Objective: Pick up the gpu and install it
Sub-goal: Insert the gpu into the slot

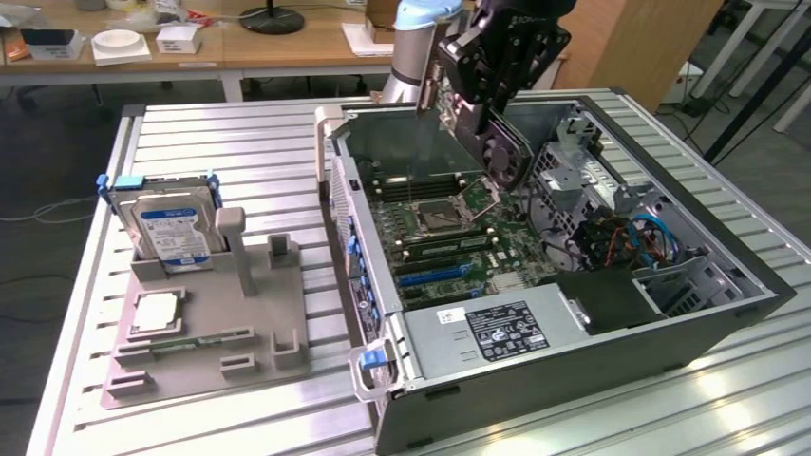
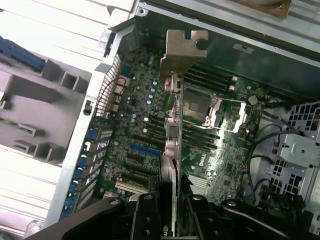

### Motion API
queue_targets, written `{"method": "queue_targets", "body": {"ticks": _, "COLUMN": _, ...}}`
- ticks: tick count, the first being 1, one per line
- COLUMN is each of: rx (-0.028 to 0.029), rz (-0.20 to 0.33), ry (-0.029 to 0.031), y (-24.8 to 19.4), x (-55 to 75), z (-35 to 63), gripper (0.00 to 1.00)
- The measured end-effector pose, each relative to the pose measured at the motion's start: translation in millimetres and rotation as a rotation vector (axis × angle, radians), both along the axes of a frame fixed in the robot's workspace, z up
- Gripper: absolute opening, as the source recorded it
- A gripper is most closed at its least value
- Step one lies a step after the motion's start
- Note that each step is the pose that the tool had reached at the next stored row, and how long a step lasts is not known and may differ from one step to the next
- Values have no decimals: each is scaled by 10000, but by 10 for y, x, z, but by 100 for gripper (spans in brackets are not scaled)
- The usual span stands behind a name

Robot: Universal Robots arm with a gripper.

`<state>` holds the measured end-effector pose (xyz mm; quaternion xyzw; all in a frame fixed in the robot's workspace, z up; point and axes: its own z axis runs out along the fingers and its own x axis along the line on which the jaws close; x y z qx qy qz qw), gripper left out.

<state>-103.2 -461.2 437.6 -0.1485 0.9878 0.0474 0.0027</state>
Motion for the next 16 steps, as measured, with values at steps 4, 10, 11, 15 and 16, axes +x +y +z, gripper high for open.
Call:
{"method": "queue_targets", "body": {"ticks": 4, "rx": 1, "rz": 420, "ry": 0, "y": 0, "x": 0, "z": 0, "gripper": 26}}
{"method": "queue_targets", "body": {"ticks": 10, "rx": 1, "rz": 1057, "ry": 0, "y": 0, "x": 0, "z": -1, "gripper": 26}}
{"method": "queue_targets", "body": {"ticks": 11, "rx": 0, "rz": 1160, "ry": 0, "y": 0, "x": 0, "z": 0, "gripper": 26}}
{"method": "queue_targets", "body": {"ticks": 15, "rx": 0, "rz": 1580, "ry": 0, "y": 0, "x": 0, "z": -1, "gripper": 26}}
{"method": "queue_targets", "body": {"ticks": 16, "rx": 0, "rz": 1682, "ry": 0, "y": 0, "x": 0, "z": -1, "gripper": 26}}
